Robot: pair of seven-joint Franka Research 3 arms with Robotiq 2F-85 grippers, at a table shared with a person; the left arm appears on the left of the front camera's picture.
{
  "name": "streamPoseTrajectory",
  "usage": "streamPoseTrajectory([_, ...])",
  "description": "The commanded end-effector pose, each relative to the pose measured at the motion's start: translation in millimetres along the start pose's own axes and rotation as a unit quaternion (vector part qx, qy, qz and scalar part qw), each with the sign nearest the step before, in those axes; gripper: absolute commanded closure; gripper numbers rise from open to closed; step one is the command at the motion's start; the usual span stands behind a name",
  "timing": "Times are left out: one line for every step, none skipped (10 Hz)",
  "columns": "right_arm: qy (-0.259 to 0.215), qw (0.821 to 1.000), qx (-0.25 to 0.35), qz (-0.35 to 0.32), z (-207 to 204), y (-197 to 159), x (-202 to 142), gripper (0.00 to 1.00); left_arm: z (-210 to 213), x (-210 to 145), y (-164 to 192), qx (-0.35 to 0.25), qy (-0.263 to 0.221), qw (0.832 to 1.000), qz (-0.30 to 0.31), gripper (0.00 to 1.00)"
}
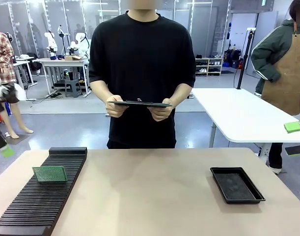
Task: Inspect the PCB.
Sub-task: Pick up the Blank PCB and present it to the human.
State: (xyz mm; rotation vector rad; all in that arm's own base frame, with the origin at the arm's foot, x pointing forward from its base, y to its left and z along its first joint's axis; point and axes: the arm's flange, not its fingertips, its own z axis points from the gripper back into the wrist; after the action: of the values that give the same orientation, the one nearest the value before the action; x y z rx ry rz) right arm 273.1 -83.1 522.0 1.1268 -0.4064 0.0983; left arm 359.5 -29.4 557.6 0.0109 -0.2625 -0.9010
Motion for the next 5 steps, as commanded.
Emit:
streamPoseTrajectory([-0.004,1.0,0.007,0.009,0,0,3,0.0,-8,11,10,0.119,0.073,0.981,-0.131,0.0])
streamPoseTrajectory([-0.004,1.0,0.007,0.009,0,0,3,0.0,-11,14,4,0.087,0.059,0.982,-0.158,0.0])
streamPoseTrajectory([-0.004,1.0,0.007,0.009,0,0,3,0.0,-12,11,3,0.071,0.024,0.988,-0.136,0.0])
streamPoseTrajectory([-0.004,1.0,0.007,0.009,0,0,3,0.0,-16,19,-1,0.06,0.075,0.988,-0.117,0.0])
streamPoseTrajectory([-0.004,1.0,0.007,0.009,0,0,3,0.0,-16,19,-1,0.06,0.075,0.988,-0.117,0.0])
